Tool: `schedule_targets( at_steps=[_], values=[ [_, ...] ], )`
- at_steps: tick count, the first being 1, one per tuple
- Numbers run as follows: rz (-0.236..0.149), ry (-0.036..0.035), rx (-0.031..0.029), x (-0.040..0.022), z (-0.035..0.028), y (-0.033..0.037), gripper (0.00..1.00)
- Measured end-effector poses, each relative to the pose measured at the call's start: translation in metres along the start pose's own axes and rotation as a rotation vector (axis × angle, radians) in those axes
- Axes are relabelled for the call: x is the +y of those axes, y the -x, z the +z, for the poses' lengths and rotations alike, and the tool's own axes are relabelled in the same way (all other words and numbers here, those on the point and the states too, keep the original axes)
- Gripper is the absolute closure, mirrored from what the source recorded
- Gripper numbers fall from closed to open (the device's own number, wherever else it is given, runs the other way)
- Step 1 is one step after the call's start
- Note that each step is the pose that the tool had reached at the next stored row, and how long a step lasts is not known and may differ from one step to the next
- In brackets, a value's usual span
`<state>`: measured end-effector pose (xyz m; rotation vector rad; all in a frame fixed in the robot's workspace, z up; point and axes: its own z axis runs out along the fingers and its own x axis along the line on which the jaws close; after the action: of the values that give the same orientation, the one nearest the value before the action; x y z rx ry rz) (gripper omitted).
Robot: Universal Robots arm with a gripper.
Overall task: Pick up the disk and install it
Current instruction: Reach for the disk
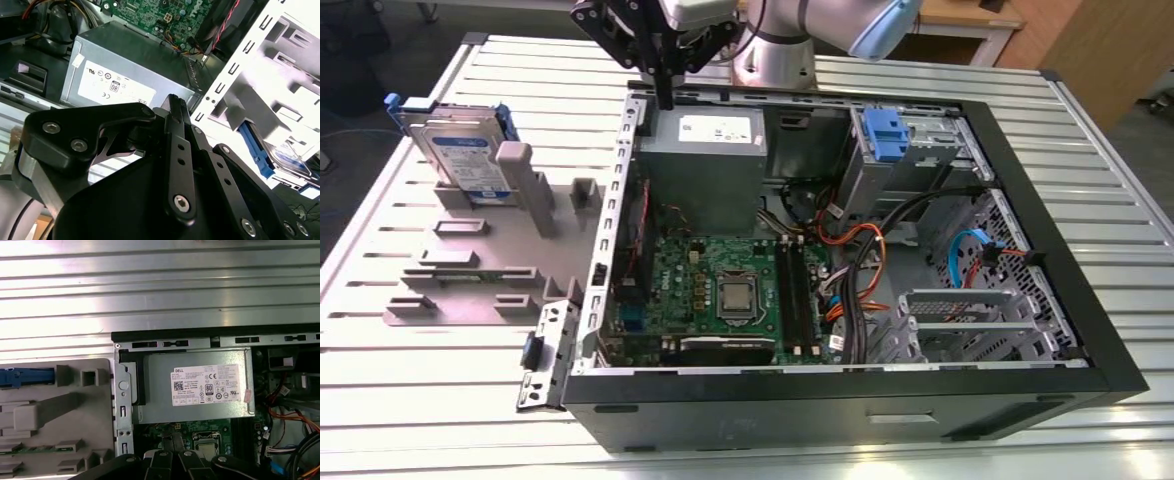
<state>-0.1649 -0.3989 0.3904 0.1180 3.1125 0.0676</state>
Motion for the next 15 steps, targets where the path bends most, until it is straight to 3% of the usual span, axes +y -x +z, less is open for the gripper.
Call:
schedule_targets(
  at_steps=[15],
  values=[
    [0.000,0.0000,0.0000,-0.0006,0.0003,-0.0072,0.89]
  ],
)
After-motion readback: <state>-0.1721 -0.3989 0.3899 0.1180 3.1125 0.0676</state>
